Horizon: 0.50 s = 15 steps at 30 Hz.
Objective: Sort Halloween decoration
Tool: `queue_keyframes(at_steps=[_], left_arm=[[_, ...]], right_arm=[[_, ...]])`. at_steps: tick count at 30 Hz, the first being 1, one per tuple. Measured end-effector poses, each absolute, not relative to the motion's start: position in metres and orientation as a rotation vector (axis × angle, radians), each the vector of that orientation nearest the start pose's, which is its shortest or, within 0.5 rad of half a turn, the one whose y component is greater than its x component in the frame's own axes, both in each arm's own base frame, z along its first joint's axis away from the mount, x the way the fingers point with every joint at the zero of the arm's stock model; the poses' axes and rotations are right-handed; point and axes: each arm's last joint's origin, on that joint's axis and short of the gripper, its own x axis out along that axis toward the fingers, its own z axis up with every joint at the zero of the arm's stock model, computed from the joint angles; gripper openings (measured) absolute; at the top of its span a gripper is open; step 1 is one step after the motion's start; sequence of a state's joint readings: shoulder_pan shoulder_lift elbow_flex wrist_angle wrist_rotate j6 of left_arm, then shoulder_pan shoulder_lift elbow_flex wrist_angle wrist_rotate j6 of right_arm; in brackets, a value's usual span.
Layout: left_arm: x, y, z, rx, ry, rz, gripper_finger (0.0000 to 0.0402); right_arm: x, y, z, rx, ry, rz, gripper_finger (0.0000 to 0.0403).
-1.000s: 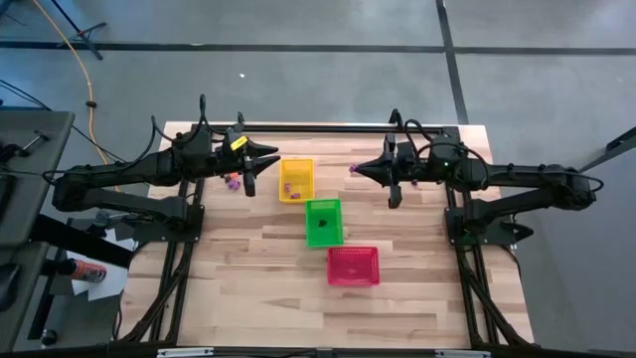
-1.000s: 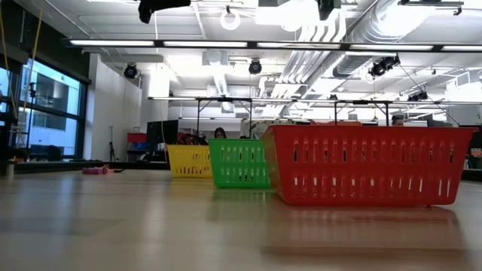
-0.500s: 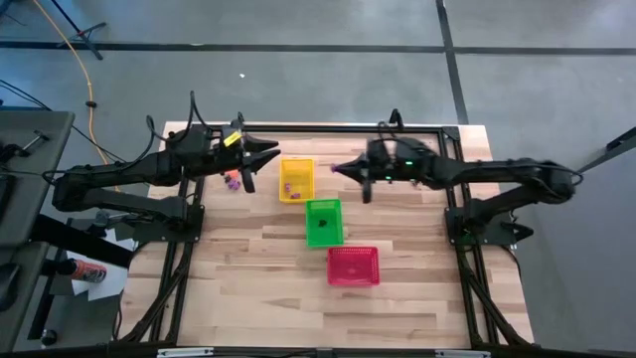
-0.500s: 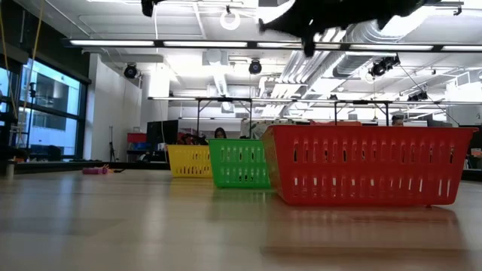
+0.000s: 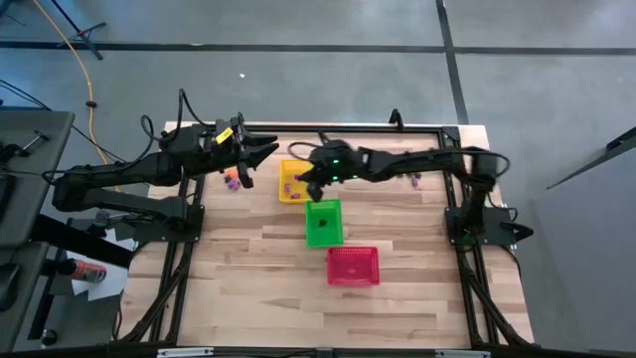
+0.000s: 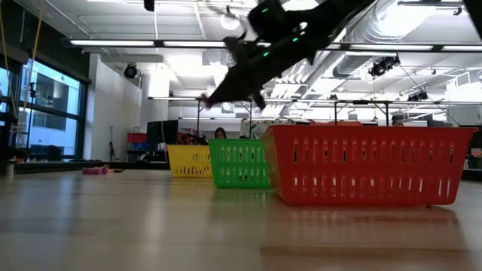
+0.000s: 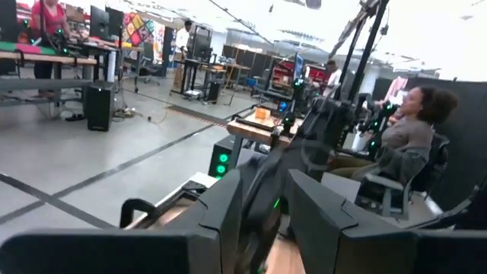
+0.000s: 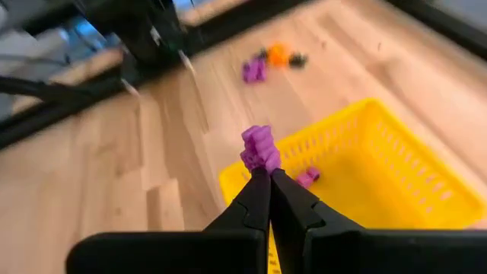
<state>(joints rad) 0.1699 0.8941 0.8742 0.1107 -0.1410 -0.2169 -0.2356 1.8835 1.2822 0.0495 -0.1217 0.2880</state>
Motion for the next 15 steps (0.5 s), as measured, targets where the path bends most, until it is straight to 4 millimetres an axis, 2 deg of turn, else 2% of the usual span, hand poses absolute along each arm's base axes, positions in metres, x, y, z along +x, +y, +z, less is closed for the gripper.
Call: queue_keyframes(at_steps=[7, 15], left_arm=[[0.193, 0.037, 0.373, -0.231, -0.127, 0.298, 0.0097], [0.193, 0.037, 0.373, -0.231, -0.127, 0.299, 0.0097]], right_arm=[[0.437, -0.104, 0.187, 0.377, 0.668, -0.278, 0.0], [0.441, -0.105, 0.179, 0.383, 0.702, -0.306, 0.0]])
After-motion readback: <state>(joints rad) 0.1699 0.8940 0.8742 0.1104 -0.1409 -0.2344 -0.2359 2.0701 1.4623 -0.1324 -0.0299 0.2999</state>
